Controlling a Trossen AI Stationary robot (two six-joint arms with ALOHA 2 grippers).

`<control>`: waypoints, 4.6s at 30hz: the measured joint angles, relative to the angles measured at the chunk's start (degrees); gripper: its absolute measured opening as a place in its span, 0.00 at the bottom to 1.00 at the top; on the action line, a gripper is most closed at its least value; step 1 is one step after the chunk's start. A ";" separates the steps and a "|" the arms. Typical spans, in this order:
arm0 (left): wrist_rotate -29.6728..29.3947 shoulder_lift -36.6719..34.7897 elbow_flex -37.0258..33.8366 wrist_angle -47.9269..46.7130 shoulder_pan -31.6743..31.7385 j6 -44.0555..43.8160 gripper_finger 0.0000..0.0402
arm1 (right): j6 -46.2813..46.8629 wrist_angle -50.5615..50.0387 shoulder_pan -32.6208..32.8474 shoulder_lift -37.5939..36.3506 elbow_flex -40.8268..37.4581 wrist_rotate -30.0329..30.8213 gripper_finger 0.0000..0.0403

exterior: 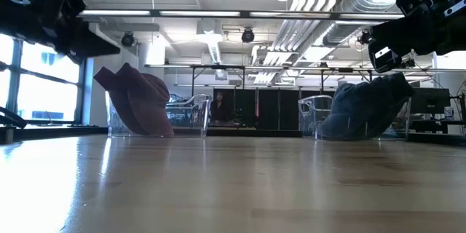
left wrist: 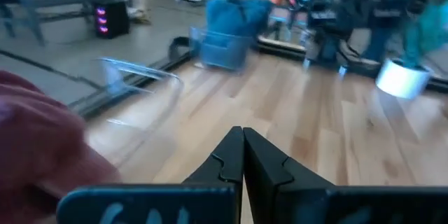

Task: Pick & Place hat
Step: Return to Home Position

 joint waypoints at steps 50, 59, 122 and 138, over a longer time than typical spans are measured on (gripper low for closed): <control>12.43 9.25 -9.43 18.01 1.78 -0.28 0.00 | -7.67 -13.15 5.97 -16.20 -0.04 12.19 0.00; 11.99 9.27 -9.43 17.99 1.85 -0.29 0.00 | -10.35 -13.83 5.95 -14.51 -0.04 18.52 0.00; 8.70 0.55 -9.21 17.66 -9.41 8.96 0.00 | -13.92 -12.92 7.37 -16.45 -0.07 17.57 0.03; 9.02 0.59 -9.21 17.62 -9.41 8.31 0.00 | -12.81 -13.74 7.37 -16.09 -0.07 17.44 0.03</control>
